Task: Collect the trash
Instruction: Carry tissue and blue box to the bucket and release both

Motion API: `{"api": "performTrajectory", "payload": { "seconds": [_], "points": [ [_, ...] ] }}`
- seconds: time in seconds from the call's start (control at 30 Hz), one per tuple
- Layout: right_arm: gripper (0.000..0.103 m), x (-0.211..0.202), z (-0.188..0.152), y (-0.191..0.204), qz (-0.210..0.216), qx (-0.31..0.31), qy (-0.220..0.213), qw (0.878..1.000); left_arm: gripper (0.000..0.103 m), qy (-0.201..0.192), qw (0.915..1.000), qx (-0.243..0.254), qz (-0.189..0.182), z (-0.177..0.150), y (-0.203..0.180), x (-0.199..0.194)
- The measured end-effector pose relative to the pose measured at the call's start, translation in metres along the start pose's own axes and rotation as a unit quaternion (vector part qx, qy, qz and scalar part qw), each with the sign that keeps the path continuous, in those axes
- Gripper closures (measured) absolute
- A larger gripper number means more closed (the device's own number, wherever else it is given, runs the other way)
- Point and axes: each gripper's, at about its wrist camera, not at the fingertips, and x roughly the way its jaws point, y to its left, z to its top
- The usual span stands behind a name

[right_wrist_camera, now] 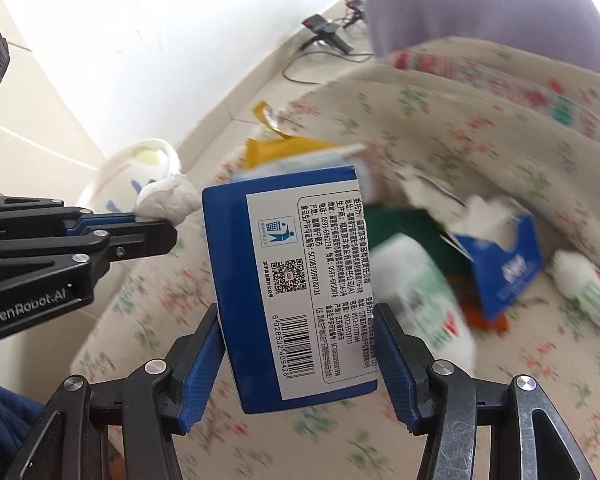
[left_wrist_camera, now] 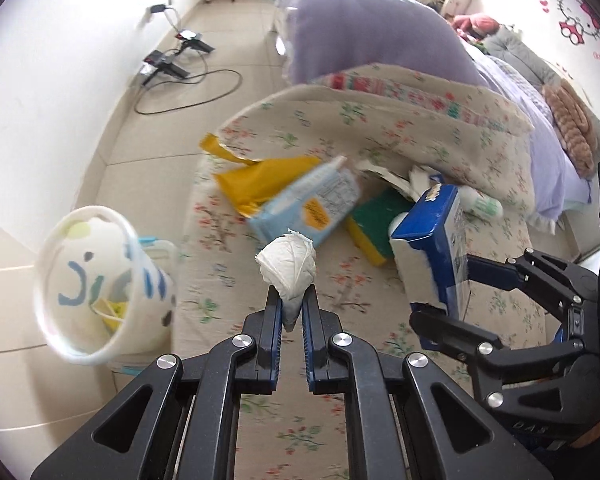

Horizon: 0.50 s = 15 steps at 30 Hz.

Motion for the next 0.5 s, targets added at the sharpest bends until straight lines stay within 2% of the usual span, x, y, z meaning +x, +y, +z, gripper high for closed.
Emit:
{"api": "performTrajectory", "payload": {
  "seconds": [0.23, 0.37, 0.43, 0.5],
  "points": [
    [0.041, 0.029, 0.029, 0.036, 0.015, -0.018, 0.005, 1.0, 0.093, 0.002, 0.9987, -0.043, 0.027, 0.014, 0.055, -0.009],
    [0.04, 0.049, 0.049, 0.061, 0.037, -0.026, 0.007, 0.999, 0.093, 0.014, 0.9939, -0.097, 0.05, 0.026, 0.117, -0.015],
    [0.04, 0.06, 0.06, 0.075, 0.046, -0.029, 0.008, 0.998, 0.093, 0.027, 0.9896, -0.125, 0.066, 0.027, 0.151, -0.014],
    [0.04, 0.072, 0.072, 0.09, 0.059, -0.03, 0.008, 0.998, 0.093, 0.044, 0.9833, -0.163, 0.067, 0.025, 0.186, -0.007]
  ]
}}
